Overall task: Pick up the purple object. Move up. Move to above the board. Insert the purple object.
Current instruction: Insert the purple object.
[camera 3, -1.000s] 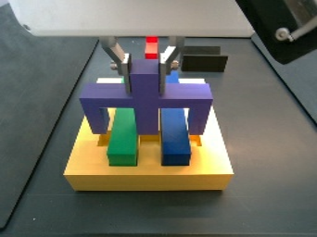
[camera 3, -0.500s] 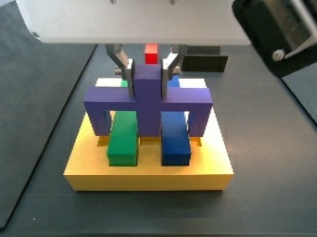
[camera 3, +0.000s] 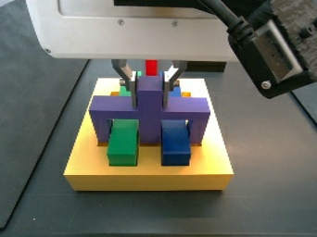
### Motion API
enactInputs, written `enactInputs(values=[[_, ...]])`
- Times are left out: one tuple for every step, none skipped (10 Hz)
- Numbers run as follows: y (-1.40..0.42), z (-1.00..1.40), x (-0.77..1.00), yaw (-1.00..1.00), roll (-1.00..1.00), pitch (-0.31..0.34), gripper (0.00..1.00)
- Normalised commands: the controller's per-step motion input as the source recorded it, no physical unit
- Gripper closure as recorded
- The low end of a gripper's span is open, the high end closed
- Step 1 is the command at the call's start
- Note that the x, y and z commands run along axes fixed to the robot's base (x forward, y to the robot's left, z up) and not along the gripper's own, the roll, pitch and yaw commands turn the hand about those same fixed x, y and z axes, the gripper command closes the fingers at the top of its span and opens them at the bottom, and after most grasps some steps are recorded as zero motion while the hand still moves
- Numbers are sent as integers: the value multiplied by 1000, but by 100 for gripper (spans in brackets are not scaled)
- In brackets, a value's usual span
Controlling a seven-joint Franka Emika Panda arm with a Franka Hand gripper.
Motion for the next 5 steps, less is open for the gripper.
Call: enactInputs(values=[[-34, -154, 11, 0, 0, 0, 100], [-40, -171, 0, 0, 0, 0, 100], [0, -243, 0, 0, -13, -20, 100], [-183, 0, 0, 0, 0, 0, 100], [-117, 0, 0, 0, 0, 0, 100]])
